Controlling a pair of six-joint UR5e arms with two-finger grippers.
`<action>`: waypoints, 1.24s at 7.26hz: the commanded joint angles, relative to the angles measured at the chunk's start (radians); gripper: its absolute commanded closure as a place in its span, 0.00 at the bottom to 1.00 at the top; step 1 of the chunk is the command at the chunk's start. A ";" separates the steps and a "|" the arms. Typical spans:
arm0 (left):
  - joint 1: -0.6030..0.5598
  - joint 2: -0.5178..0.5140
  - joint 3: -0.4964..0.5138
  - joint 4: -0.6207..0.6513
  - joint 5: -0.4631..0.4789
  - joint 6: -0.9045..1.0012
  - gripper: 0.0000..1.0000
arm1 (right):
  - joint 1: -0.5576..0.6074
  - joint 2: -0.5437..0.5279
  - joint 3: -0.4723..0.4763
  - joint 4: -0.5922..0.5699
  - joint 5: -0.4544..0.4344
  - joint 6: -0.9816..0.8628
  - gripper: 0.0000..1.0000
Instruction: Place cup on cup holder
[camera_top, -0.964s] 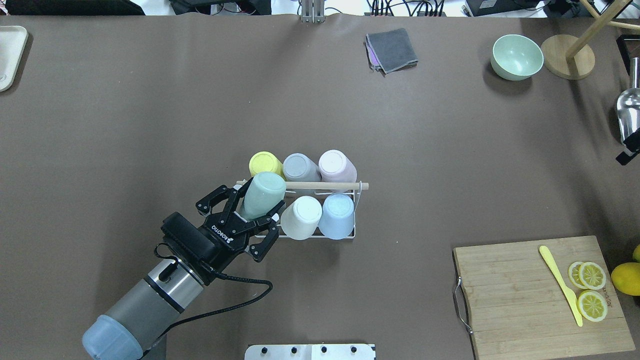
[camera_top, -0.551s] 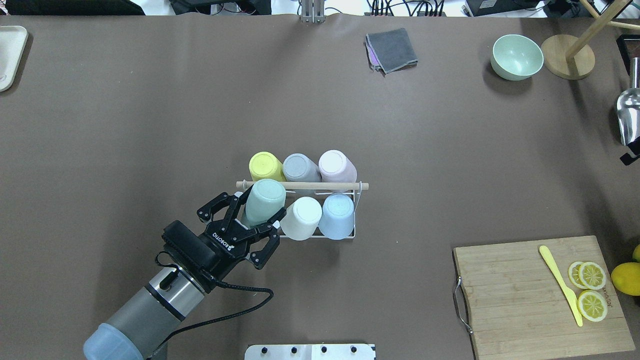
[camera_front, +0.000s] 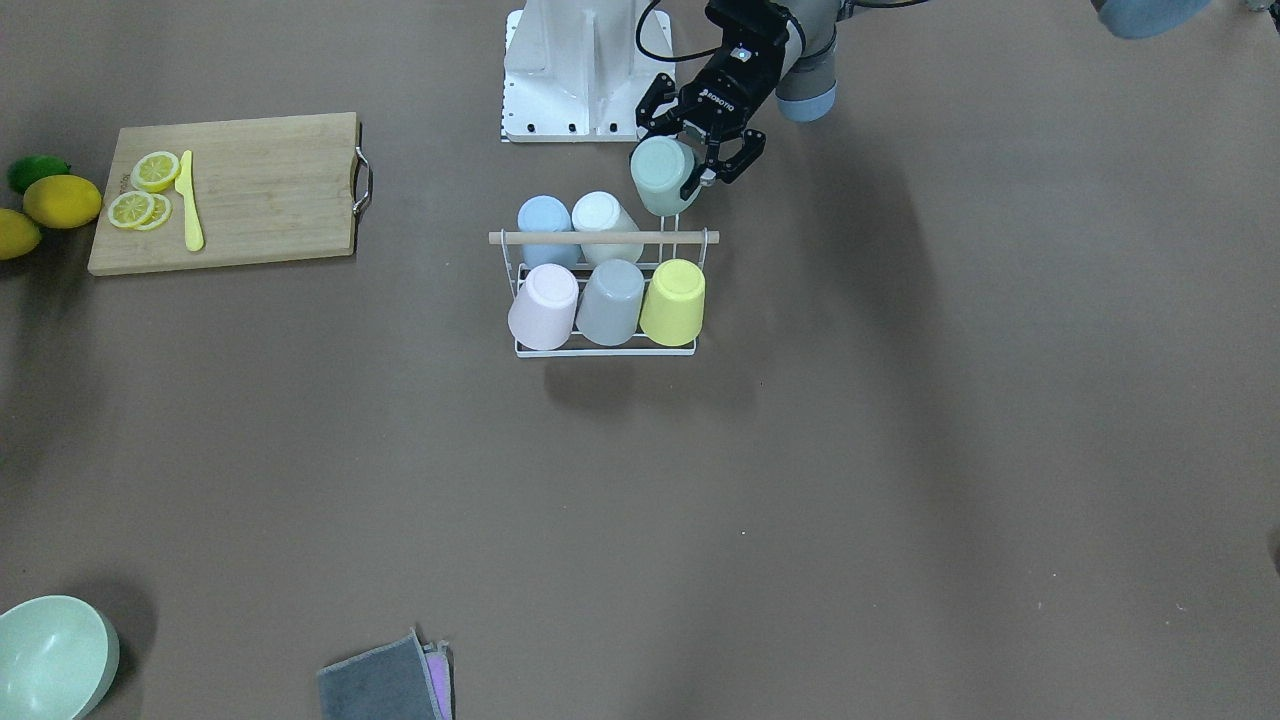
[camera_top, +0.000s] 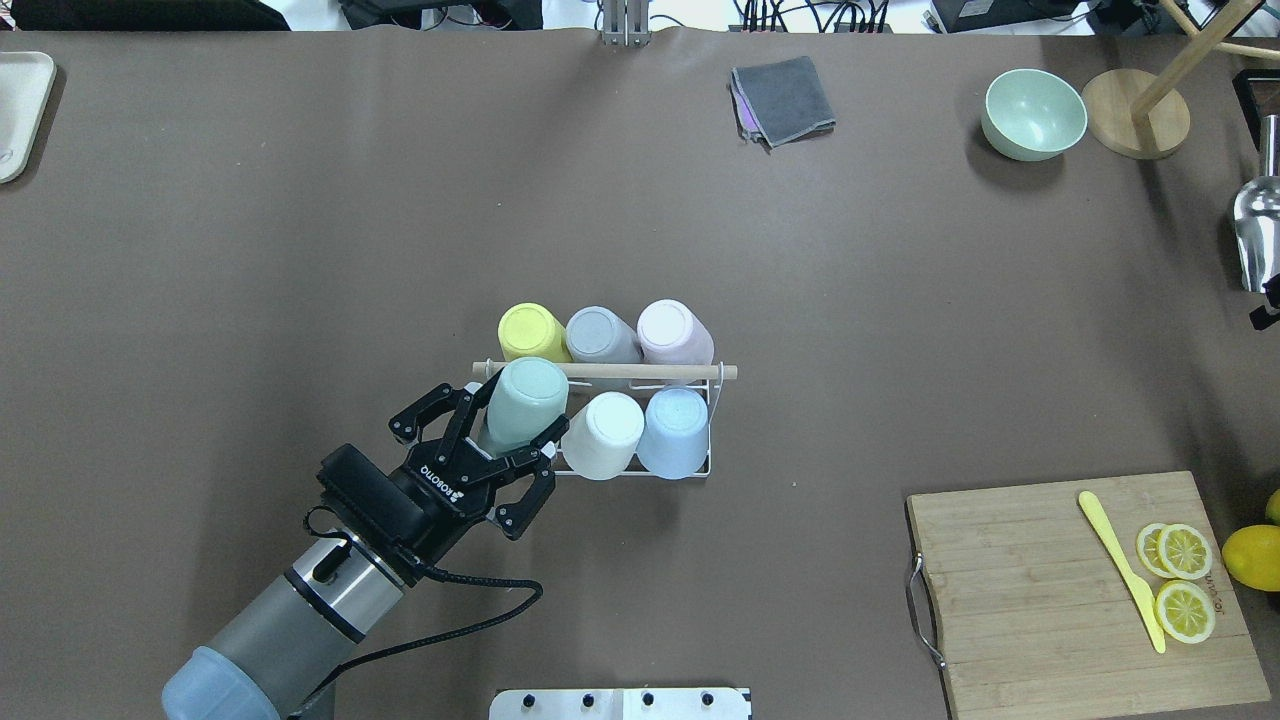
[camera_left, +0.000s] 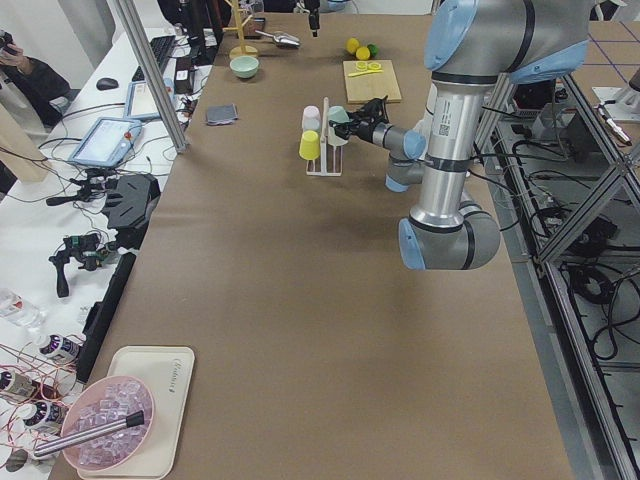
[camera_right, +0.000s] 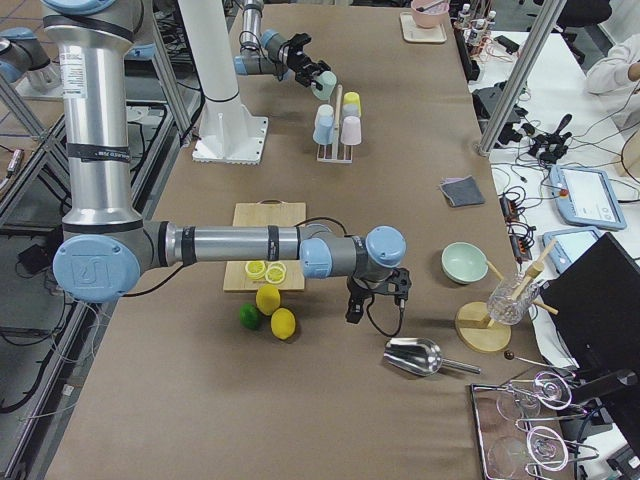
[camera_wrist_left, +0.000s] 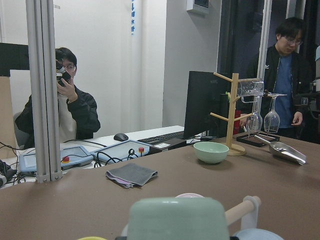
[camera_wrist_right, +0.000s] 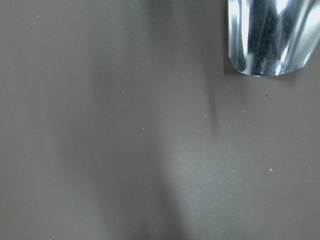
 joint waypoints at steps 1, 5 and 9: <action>-0.008 -0.001 -0.001 -0.003 -0.002 0.003 1.00 | 0.007 -0.007 0.020 0.004 -0.026 0.048 0.01; -0.005 -0.001 0.007 -0.003 -0.002 0.003 1.00 | 0.005 -0.076 0.097 0.191 -0.144 0.047 0.01; 0.000 0.000 0.016 -0.006 0.000 0.003 0.50 | -0.004 -0.100 0.097 0.260 -0.097 0.045 0.01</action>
